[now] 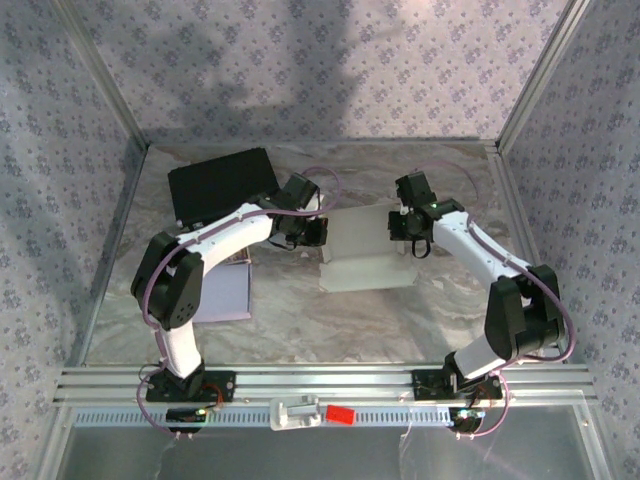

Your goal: Fold the paper box

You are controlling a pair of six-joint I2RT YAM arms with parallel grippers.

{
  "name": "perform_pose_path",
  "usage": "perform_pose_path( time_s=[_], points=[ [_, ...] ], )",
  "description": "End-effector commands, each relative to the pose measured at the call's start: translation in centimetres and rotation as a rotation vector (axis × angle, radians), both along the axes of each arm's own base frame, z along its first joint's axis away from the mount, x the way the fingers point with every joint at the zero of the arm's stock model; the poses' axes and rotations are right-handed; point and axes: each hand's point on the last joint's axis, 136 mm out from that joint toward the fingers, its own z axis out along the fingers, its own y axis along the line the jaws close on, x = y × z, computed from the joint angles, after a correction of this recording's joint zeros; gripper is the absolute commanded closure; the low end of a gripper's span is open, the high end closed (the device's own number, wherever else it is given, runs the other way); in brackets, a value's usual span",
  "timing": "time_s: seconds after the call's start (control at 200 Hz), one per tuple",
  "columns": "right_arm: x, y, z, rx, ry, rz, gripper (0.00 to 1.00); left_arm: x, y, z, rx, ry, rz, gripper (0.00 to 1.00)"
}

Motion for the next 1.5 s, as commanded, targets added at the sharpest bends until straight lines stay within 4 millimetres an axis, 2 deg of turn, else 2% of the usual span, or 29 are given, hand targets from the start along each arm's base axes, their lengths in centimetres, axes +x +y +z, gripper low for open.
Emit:
perform_pose_path(
  time_s=[0.0, 0.065, 0.26, 0.35, 0.445, 0.52, 0.66, 0.74, 0.82, 0.894, 1.089, 1.259, 1.494],
  points=[
    [0.6, -1.6, 0.3, -0.176, 0.005, -0.039, 0.93, -0.1, -1.2, 2.5, -0.051, -0.042, -0.042, 1.00],
    [0.8, -2.3, 0.6, -0.285, 0.004, -0.073, 1.00, -0.1, -1.2, 2.5, -0.051, -0.040, -0.042, 1.00],
    [0.2, -3.5, 1.6, -0.544, 0.001, -0.156, 1.00, -0.1, -1.3, 2.8, -0.057, -0.043, -0.036, 1.00],
    [-0.4, -3.1, 2.4, -0.635, -0.017, -0.181, 1.00, 0.0, -1.2, 3.0, -0.059, -0.048, -0.035, 1.00],
    [-0.8, -2.4, 2.4, -0.662, -0.016, -0.196, 1.00, 0.1, -1.2, 3.2, -0.061, -0.053, -0.032, 1.00],
    [-0.9, -1.4, 1.6, -0.616, -0.002, -0.183, 1.00, 0.1, -1.2, 3.2, -0.065, -0.052, -0.031, 1.00],
    [-0.7, 1.8, 0.7, -0.411, -0.003, -0.091, 1.00, 0.0, -1.3, 3.2, -0.070, -0.046, -0.032, 1.00],
    [-0.4, 3.0, 1.3, -0.299, -0.020, -0.055, 1.00, 0.0, -1.2, 3.1, -0.068, -0.045, -0.029, 1.00],
    [0.0, 5.0, 1.8, -0.083, -0.018, -0.003, 1.00, 0.0, -1.1, 2.9, -0.064, -0.038, -0.026, 1.00],
    [0.2, 5.6, 2.5, 0.059, -0.015, 0.011, 1.00, 0.0, -1.0, 2.6, -0.061, -0.032, -0.026, 1.00],
    [0.0, 2.7, 2.5, 0.053, 0.008, -0.064, 0.84, 0.1, -0.9, 2.4, -0.059, -0.027, -0.022, 1.00],
    [0.0, 1.0, 3.0, 0.047, -0.012, -0.080, 0.71, 0.1, -1.0, 2.3, -0.059, -0.022, -0.024, 1.00],
    [0.0, -0.8, 1.5, -0.084, 0.020, -0.096, 0.68, 0.2, -1.0, 2.5, -0.059, -0.022, -0.026, 1.00]
  ],
)
